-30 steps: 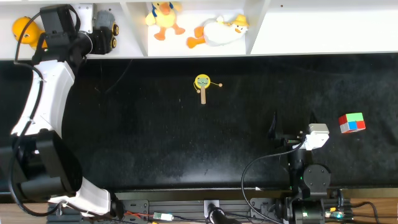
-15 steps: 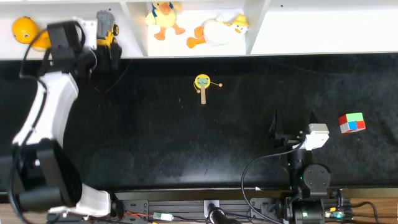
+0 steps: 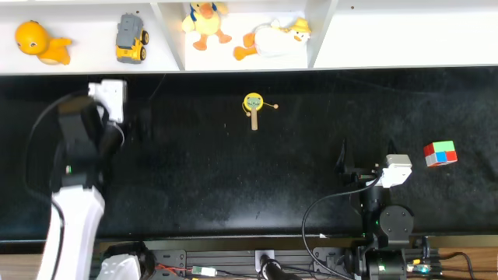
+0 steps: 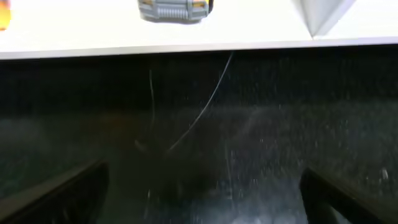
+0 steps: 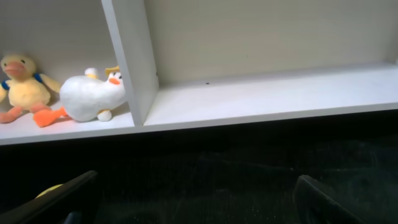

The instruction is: Store Toys

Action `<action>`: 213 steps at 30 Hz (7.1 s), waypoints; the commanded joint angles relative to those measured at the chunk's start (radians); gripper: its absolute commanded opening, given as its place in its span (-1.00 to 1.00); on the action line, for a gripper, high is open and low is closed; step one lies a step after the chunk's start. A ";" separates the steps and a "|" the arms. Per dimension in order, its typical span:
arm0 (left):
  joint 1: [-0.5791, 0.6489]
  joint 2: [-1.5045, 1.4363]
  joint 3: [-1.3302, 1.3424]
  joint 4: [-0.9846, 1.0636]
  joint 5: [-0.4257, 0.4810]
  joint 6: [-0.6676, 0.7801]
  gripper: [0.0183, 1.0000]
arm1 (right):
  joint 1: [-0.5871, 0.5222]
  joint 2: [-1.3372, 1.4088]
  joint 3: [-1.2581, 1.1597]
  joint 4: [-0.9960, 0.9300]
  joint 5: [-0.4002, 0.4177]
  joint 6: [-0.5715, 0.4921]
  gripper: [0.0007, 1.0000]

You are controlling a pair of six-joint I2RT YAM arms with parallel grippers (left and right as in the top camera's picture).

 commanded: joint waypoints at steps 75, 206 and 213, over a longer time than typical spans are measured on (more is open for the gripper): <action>-0.170 -1.076 -0.678 0.206 -0.151 -0.004 0.99 | 0.511 0.704 0.517 -0.379 0.455 0.282 0.99; -0.170 -1.076 -0.678 0.206 -0.151 -0.004 1.00 | 0.555 1.352 0.906 -0.730 0.412 0.572 -0.80; -0.170 -1.076 -0.678 0.206 -0.151 -0.004 1.00 | 0.483 1.159 0.855 -0.723 0.531 0.425 -0.81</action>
